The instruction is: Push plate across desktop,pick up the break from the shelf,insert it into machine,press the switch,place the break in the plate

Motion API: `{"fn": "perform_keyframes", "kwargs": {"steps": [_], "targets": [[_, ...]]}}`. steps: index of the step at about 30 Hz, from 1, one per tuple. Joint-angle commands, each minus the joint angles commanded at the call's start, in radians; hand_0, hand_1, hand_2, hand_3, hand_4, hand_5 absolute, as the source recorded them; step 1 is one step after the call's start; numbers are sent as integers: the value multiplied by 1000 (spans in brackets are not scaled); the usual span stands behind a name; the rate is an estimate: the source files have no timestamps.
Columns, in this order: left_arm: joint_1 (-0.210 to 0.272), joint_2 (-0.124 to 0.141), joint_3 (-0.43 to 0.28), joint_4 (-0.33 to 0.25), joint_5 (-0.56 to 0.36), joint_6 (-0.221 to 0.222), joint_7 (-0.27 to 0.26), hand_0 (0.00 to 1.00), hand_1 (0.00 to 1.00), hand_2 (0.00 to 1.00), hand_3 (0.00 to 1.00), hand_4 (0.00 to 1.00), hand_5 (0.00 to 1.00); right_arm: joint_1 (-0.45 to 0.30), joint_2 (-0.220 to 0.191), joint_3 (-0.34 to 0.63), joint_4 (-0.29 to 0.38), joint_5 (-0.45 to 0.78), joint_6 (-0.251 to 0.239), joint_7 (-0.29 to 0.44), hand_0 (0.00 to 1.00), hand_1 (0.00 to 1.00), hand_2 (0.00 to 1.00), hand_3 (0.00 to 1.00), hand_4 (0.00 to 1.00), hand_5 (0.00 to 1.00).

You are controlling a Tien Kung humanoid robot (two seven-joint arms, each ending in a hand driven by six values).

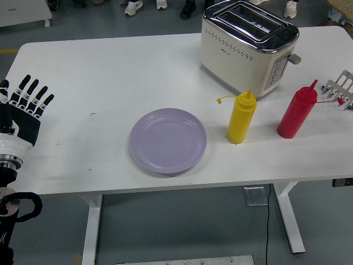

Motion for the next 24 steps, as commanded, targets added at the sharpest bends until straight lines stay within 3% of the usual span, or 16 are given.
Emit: {"fn": "perform_keyframes", "kwargs": {"steps": [7, 19, 24], "targets": [[33, 11, -35, -17, -8, -5, 5, 797, 856, 905, 860, 629, 998, 119, 34, -57, -55, 66, -2, -38, 363, 373, 429, 470, 293, 2], [58, 3, -47, -18, -11, -6, 5, 797, 852, 901, 858, 619, 998, 295, 129, -167, -172, 82, -8, -47, 374, 368, 424, 466, 257, 2], [59, 3, -48, -14, -10, -6, 5, 795, 852, 901, 856, 618, 998, 359, 195, -218, -235, 71, -9, -53, 377, 365, 422, 466, 234, 2]]}}
